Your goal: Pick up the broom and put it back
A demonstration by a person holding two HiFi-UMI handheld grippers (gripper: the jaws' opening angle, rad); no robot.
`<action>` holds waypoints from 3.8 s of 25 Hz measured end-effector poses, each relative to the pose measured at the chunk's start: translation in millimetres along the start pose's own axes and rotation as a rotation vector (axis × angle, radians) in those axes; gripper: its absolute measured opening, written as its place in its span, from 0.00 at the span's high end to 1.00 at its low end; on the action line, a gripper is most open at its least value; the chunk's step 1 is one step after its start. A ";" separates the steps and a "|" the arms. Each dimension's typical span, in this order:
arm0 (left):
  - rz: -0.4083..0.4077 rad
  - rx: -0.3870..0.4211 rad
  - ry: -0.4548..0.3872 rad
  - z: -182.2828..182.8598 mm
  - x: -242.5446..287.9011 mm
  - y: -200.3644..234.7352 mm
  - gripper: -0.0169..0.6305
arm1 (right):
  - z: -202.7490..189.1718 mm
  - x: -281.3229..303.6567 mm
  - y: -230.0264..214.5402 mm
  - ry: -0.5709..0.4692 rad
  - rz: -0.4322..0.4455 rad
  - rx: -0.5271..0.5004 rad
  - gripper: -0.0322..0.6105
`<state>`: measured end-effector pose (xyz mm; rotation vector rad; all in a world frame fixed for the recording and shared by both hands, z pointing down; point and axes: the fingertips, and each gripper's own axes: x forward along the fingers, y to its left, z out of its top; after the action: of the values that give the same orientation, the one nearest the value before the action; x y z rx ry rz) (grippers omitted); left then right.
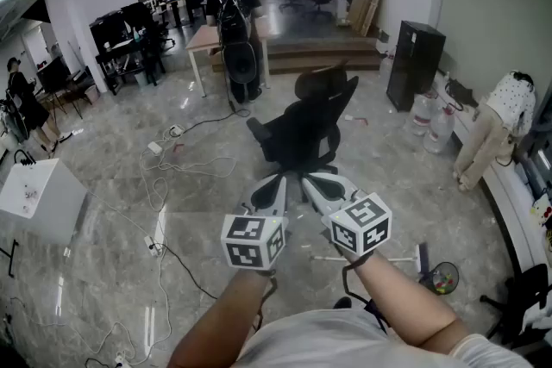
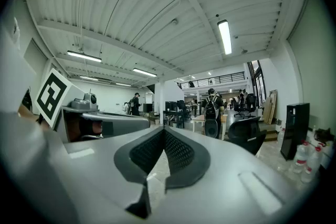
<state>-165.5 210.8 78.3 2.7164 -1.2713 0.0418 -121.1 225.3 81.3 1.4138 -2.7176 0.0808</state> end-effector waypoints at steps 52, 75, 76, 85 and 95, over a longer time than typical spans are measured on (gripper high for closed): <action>0.233 -0.419 0.535 -578.4 361.3 240.4 0.97 | -625.1 280.1 -322.2 0.784 0.395 0.045 0.84; 0.150 -0.512 0.757 -1113.4 346.7 279.5 0.97 | -1298.6 193.4 -278.1 1.319 0.676 -0.267 0.73; 0.145 -0.512 0.761 -1123.7 347.7 283.9 0.97 | -1312.3 193.5 -277.3 1.329 0.678 -0.276 0.73; 0.114 -0.517 0.755 -1176.8 352.1 298.4 0.97 | -1387.5 196.9 -279.5 1.368 0.614 -0.349 0.75; 0.102 -0.522 0.738 -1169.7 361.3 293.3 0.97 | -1388.1 196.8 -282.4 1.369 0.581 -0.356 0.81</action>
<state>-117.3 -86.3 1300.7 1.9060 -0.9990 0.5740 58.9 17.0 1484.7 0.1752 -1.6877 0.3912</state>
